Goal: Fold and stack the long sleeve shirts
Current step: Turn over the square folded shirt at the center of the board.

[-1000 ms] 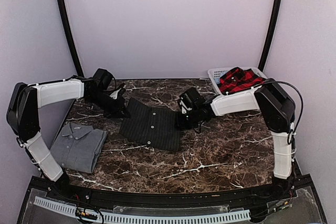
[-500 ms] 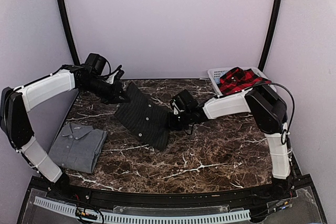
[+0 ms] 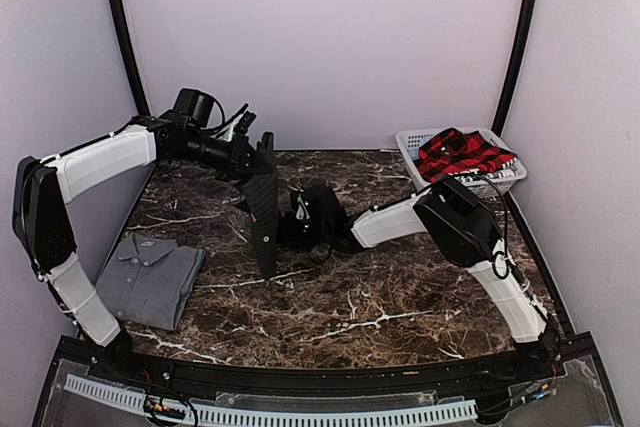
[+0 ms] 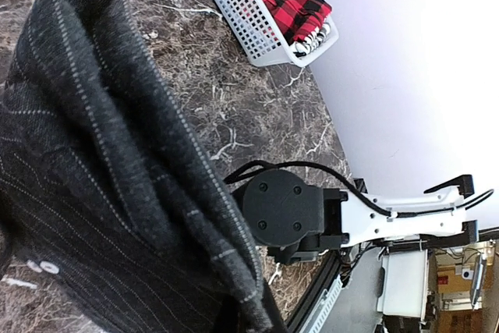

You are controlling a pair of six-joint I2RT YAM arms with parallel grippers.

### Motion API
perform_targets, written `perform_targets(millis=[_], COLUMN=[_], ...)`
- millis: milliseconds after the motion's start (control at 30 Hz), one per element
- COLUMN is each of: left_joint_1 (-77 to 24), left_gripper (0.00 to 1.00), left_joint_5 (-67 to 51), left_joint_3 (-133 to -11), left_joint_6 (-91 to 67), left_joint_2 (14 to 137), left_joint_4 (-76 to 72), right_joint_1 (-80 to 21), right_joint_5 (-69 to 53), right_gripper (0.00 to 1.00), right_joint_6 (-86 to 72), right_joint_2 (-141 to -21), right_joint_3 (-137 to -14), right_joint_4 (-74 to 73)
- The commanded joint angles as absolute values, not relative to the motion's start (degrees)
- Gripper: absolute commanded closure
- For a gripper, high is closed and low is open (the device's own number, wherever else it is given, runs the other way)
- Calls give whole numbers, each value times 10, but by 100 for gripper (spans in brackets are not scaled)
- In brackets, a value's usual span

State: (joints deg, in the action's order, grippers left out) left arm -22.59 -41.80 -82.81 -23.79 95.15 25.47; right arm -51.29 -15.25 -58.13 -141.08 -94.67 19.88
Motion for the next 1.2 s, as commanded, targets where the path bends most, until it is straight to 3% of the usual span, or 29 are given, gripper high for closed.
perform_targets(millis=[0,167,467,767,967,1167], left_joint_1=[-245,-276,-282,-282,-298,-381], left_gripper=[100,100,100,100,100,98], left_joint_5=[-463,-468,-457,-459,-457,-400], left_joint_3=[-845,-842,-823,-823,-845,-941], left_joint_6=[-266,-281,-290,-287,-290,-316], left_joint_2=[967,989,1008,1018,1043,1178], left_joint_4=[196,172,157,156,155,160], right_joint_1=[-522,-518,-477,-439,-407,-358], right_joint_5=[-215,-261,-272,-235,-178,-81], right_gripper=[91,89,84,79,75,67], right_joint_6=[-639,-640,-633,-574,-529,-461], right_joint_2=[-1470,-1483,-1401,-1318,-1196,-1003], right_joint_3=[-995,-1011,-895,-836,-754,-652], right_joint_4=[268,300,343,239,168,25])
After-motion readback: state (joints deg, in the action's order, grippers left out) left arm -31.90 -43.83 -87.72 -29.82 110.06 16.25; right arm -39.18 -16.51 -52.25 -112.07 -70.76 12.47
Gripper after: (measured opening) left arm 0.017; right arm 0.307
